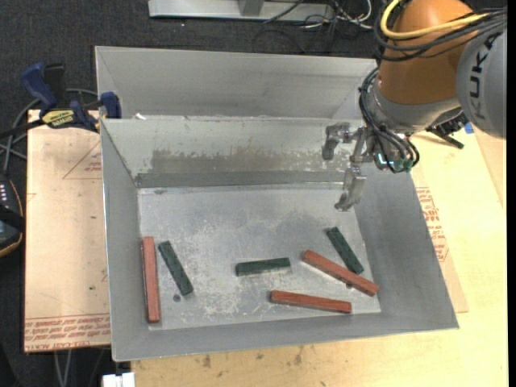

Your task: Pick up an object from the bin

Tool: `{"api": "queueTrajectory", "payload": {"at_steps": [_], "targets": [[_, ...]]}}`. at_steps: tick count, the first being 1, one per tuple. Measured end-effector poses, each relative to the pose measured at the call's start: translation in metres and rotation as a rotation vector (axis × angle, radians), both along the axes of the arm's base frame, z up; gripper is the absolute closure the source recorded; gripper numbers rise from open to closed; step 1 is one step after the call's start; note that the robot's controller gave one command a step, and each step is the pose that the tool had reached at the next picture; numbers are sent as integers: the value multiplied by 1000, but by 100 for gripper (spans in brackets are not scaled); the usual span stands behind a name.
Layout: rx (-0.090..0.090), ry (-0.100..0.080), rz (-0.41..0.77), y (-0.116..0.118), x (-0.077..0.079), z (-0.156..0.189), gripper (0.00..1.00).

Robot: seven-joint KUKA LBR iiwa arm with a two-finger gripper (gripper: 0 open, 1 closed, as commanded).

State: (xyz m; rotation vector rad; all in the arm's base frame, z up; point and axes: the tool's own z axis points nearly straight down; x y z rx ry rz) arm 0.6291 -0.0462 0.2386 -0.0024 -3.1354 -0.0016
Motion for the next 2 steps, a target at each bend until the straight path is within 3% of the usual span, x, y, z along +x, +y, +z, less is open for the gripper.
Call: {"api": "queueTrajectory", "payload": {"at_steps": [1,2], "targets": [[0,2,-27,-34,-39,-103,0],[3,4,-36,2,-94,-171,0]]}}
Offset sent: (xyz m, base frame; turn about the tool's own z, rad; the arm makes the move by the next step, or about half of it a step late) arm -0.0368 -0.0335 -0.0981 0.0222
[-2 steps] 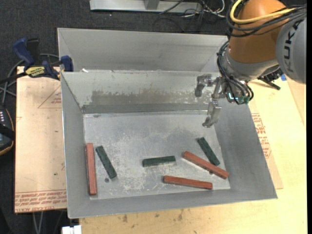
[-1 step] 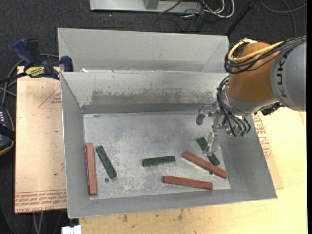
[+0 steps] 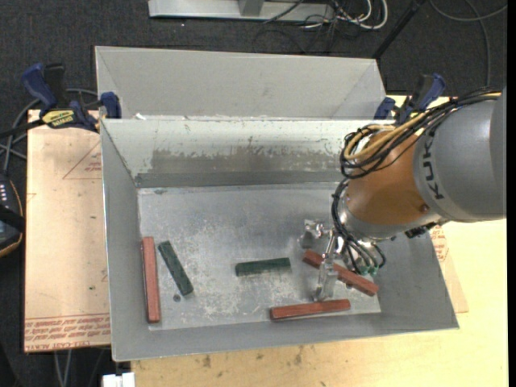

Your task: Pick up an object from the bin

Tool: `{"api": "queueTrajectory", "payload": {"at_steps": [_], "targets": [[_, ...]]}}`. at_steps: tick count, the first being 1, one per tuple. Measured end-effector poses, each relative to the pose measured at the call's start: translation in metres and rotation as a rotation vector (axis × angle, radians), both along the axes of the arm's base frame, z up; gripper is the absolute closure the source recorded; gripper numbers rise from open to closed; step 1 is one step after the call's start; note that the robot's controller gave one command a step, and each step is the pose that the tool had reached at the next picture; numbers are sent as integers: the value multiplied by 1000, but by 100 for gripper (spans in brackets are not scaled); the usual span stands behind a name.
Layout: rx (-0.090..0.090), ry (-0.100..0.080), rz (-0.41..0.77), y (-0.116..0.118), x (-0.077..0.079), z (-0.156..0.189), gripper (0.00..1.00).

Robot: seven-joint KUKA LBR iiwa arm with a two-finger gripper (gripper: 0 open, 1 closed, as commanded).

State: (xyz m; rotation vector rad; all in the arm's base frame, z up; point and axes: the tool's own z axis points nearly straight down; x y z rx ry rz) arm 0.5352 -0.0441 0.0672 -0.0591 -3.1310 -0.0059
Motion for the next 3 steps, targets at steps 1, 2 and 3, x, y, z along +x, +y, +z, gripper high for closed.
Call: {"api": "queueTrajectory", "payload": {"at_steps": [1,2,3], "targets": [[1,-16,116,97,38,3,0],[-2,-13,109,92,37,3,100],[-2,-13,109,92,37,3,0]]}}
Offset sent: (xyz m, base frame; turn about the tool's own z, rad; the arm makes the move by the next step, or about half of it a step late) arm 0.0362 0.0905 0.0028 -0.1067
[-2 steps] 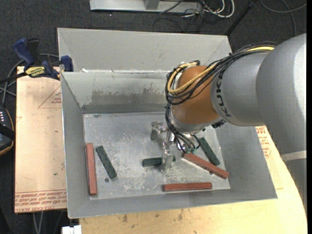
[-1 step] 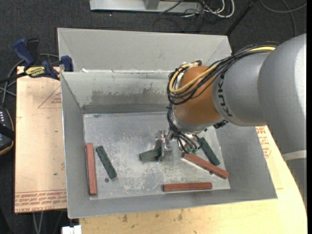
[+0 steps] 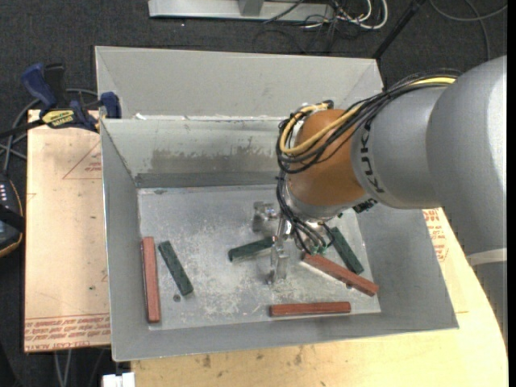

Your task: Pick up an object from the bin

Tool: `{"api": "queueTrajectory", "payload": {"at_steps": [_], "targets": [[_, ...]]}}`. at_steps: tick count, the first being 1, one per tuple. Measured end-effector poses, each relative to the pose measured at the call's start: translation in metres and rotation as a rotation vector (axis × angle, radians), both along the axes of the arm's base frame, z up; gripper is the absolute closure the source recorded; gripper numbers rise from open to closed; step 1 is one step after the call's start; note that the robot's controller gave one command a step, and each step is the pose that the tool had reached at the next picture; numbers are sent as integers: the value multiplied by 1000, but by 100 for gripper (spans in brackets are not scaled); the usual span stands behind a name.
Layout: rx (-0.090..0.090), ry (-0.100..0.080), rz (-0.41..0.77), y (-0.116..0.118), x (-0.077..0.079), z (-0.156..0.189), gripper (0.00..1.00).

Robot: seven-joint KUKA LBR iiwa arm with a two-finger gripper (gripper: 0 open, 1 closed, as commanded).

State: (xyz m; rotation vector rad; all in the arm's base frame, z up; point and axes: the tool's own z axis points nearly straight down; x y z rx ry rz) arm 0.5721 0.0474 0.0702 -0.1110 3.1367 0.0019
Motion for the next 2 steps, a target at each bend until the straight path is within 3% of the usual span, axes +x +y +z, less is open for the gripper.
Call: {"api": "queueTrajectory", "payload": {"at_steps": [1,2], "targets": [[0,-1,0,0,0,1,100],[-3,-9,272,-45,4,172,100]]}}
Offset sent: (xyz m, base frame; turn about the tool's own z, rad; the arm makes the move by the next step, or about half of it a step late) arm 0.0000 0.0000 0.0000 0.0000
